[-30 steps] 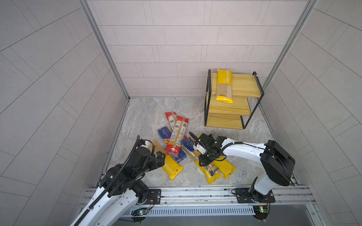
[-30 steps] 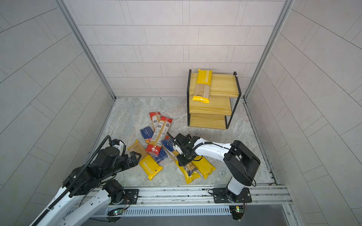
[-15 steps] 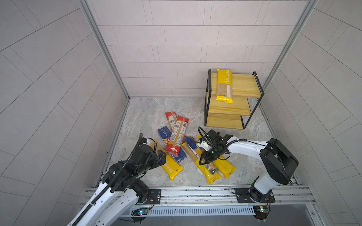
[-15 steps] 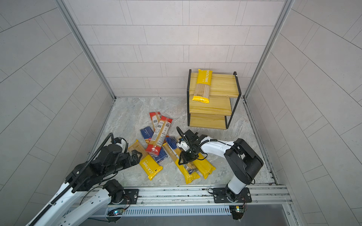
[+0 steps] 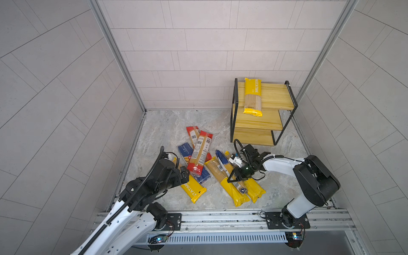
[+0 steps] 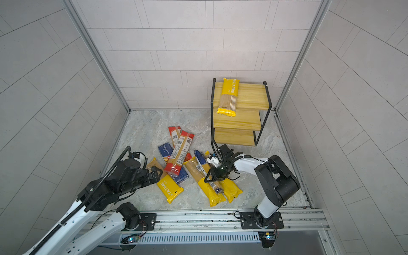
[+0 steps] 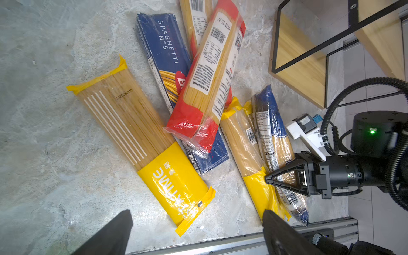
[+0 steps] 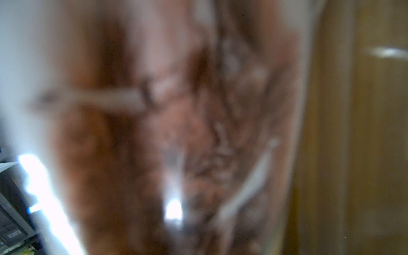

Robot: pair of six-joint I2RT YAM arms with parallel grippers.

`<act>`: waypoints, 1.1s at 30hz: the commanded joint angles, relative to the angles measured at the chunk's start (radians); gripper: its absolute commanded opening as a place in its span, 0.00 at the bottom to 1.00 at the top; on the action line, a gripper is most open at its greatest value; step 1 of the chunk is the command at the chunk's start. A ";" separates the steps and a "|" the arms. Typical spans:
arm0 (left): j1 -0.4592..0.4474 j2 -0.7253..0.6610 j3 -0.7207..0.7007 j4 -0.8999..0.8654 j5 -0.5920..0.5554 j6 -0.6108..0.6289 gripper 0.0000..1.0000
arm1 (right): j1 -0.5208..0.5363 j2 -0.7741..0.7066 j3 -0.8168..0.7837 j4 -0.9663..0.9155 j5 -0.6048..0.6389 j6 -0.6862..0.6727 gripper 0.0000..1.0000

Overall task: Arrange pasta packages on shelves
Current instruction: Pick up the pasta bag.

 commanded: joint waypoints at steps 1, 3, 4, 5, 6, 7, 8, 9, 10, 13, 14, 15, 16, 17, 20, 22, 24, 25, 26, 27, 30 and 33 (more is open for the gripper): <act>0.005 0.012 0.036 0.011 0.001 0.025 0.98 | -0.032 -0.047 -0.004 -0.007 0.010 0.036 0.24; 0.004 0.019 0.043 0.014 0.003 0.029 0.97 | -0.045 -0.067 -0.004 -0.014 0.010 0.041 0.18; 0.005 0.024 0.046 0.014 0.001 0.030 0.98 | -0.054 -0.079 0.001 -0.024 0.010 0.040 0.14; 0.004 0.029 0.047 0.015 -0.001 0.033 0.98 | -0.060 -0.087 0.003 -0.033 0.010 0.039 0.11; 0.005 0.034 0.050 0.019 0.001 0.035 0.98 | -0.067 -0.098 0.011 -0.046 0.012 0.039 0.08; 0.005 0.041 0.052 0.022 0.001 0.038 0.98 | -0.072 -0.106 0.020 -0.057 0.011 0.039 0.00; 0.005 0.046 0.053 0.027 0.003 0.039 0.98 | -0.073 -0.115 0.027 -0.068 0.010 0.039 0.00; 0.005 0.052 0.056 0.033 0.003 0.042 0.98 | -0.075 -0.125 0.035 -0.079 0.010 0.039 0.00; 0.005 0.061 0.057 0.039 0.007 0.045 0.97 | -0.075 -0.133 0.042 -0.090 0.008 0.040 0.00; 0.005 0.082 0.060 0.049 0.013 0.053 0.97 | -0.075 -0.159 0.051 -0.106 -0.021 0.047 0.00; 0.005 0.087 0.061 0.053 0.013 0.056 0.97 | -0.074 -0.170 0.052 -0.112 -0.028 0.051 0.00; 0.006 0.092 0.061 0.055 0.015 0.059 0.97 | -0.074 -0.183 0.054 -0.123 -0.035 0.053 0.00; 0.005 0.095 0.061 0.057 0.015 0.059 0.97 | -0.074 -0.196 0.057 -0.134 -0.040 0.056 0.00; 0.005 0.096 0.060 0.057 0.013 0.059 0.97 | -0.074 -0.209 0.059 -0.140 -0.047 0.059 0.00; 0.005 0.094 0.058 0.058 0.008 0.061 0.97 | -0.074 -0.259 0.060 -0.155 -0.062 0.078 0.00; 0.005 0.090 0.054 0.059 0.009 0.061 0.97 | -0.073 -0.297 0.060 -0.163 -0.080 0.099 0.00; 0.005 0.085 0.050 0.059 0.012 0.059 0.97 | -0.071 -0.339 0.065 -0.178 -0.084 0.114 0.00; 0.005 0.082 0.047 0.059 0.015 0.059 0.97 | -0.069 -0.366 0.071 -0.192 -0.084 0.118 0.00; 0.005 0.080 0.046 0.058 0.014 0.059 0.97 | -0.068 -0.388 0.076 -0.209 -0.082 0.120 0.00; 0.005 0.078 0.046 0.056 0.015 0.059 0.97 | -0.066 -0.414 0.082 -0.225 -0.082 0.123 0.00; 0.005 0.065 0.043 0.050 0.019 0.059 0.97 | -0.063 -0.489 0.102 -0.276 -0.080 0.139 0.00; 0.005 0.048 0.042 0.041 0.029 0.056 0.97 | -0.059 -0.561 0.123 -0.333 -0.070 0.153 0.00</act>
